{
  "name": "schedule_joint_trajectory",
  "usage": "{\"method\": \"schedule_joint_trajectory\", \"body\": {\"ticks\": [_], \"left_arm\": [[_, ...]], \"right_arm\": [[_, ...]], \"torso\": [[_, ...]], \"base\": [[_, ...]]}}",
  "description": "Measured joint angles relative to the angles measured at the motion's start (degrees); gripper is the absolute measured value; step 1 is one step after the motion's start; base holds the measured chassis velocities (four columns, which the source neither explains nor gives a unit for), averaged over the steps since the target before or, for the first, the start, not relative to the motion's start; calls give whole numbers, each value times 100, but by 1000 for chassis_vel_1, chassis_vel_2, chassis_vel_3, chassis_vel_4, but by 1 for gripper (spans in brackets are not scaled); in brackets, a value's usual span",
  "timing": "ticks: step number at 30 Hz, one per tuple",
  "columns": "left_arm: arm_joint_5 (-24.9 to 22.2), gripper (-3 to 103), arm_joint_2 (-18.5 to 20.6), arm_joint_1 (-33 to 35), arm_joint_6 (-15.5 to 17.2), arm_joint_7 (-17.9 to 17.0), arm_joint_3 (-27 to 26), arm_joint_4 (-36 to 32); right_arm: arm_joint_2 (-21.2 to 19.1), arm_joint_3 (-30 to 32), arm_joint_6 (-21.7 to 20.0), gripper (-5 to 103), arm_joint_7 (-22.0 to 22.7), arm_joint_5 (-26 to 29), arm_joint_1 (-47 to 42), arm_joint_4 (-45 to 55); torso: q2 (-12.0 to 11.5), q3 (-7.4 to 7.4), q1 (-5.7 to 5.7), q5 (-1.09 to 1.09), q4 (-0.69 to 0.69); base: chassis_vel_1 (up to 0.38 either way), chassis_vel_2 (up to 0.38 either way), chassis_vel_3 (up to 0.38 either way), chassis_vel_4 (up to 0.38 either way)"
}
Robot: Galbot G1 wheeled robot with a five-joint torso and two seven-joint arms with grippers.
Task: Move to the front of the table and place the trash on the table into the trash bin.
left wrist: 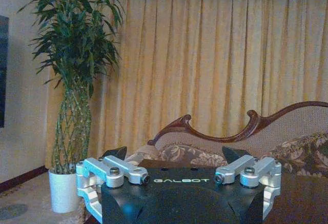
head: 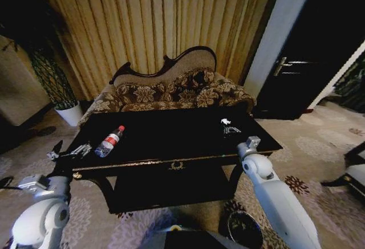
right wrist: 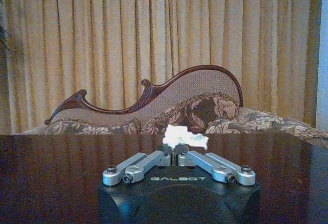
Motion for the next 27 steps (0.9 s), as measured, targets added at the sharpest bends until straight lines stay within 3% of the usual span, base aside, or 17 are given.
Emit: {"method": "schedule_joint_trajectory", "body": {"ticks": [16,22,27], "left_arm": [[41,100,-25,37,1,-1,-15,-77],[30,100,6,-3,2,0,-9,-19],[16,100,-3,-96,-1,14,3,1]], "right_arm": [[17,8,77,2,-1,-283,-139,-86],[38,547,135,2,-2,-341,-565,-229],[101,939,543,2,-1,-445,-1180,-532]], "torso": [[3,-3,-6,0,0],[-2,1,2,2,-2],[-2,1,3,0,-1]], "base": [[184,-190,-185,170],[-18,13,5,-7],[-11,8,8,-6]]}}
